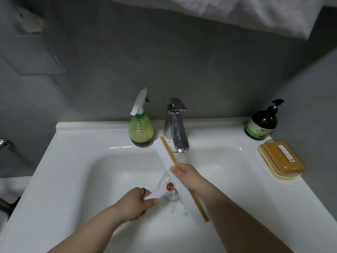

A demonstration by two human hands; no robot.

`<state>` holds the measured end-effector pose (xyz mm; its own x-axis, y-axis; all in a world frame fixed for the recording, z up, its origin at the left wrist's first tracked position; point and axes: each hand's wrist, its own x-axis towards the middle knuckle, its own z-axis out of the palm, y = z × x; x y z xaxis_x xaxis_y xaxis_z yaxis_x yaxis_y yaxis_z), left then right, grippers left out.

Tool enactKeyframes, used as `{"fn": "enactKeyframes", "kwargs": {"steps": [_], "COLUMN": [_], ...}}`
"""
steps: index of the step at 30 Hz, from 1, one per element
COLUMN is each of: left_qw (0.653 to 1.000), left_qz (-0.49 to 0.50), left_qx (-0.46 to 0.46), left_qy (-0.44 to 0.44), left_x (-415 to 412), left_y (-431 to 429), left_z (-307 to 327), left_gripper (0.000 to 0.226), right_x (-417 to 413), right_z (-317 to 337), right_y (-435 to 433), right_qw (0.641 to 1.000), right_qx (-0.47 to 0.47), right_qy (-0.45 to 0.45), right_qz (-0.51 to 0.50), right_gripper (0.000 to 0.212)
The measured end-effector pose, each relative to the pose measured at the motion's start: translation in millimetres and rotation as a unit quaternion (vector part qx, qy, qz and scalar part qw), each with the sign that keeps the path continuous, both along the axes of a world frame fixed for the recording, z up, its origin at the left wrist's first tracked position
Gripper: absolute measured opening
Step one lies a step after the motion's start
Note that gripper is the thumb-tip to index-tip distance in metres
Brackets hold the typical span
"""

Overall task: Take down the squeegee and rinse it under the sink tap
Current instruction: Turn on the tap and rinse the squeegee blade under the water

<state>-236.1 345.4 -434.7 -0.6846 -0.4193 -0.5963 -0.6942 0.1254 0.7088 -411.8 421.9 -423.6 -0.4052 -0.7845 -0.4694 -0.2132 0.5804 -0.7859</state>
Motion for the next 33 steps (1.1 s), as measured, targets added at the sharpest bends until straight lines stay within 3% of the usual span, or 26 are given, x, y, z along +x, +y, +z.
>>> {"fn": "enactKeyframes", "kwargs": {"steps": [3, 5, 10, 15, 19, 22, 25, 30, 33], "left_qw": [1.000, 1.000, 0.998, 0.998, 0.997, 0.994, 0.994, 0.994, 0.992], "left_qz": [0.006, 0.008, 0.066, 0.053, 0.072, 0.100, 0.104, 0.103, 0.118], "left_qx": [0.002, -0.001, 0.022, 0.032, 0.032, 0.035, 0.038, 0.022, 0.011], "left_qy": [-0.001, 0.003, 0.014, 0.001, 0.008, 0.021, 0.022, 0.029, 0.038], "left_x": [3.3, 2.2, -5.0, -1.4, -2.7, -6.0, -5.1, -2.3, -2.1], "left_y": [-1.3, -2.0, -5.1, -5.1, -7.3, -8.0, -6.3, -3.5, -3.1], "left_z": [0.3, 1.0, 4.2, 4.1, 9.6, 14.0, 14.0, 10.2, 10.4], "left_gripper": [0.029, 0.035, 0.033, 0.036, 0.027, 0.026, 0.026, 0.027, 0.029], "right_x": [-5.0, -9.4, -7.4, -15.4, -16.0, -13.4, -14.0, -18.8, -25.4], "right_z": [-0.8, 1.0, 1.1, 6.2, 6.4, 1.9, -2.9, -8.0, -10.9], "right_y": [3.3, 2.7, 1.9, 7.5, 8.4, 10.4, 15.6, 22.4, 24.4], "right_qw": [0.992, 0.988, 0.988, 0.985, 0.991, 0.993, 0.996, 0.994, 0.995], "right_qx": [0.007, -0.006, 0.006, 0.075, 0.063, 0.083, 0.056, -0.012, -0.043], "right_qy": [-0.123, -0.153, -0.137, -0.153, -0.117, -0.045, -0.050, -0.101, -0.075], "right_qz": [0.022, 0.010, -0.067, 0.033, -0.006, -0.071, -0.053, -0.035, -0.054], "right_gripper": [0.028, 0.028, 0.023, 0.023, 0.018, 0.038, 0.041, 0.024, 0.018]}}
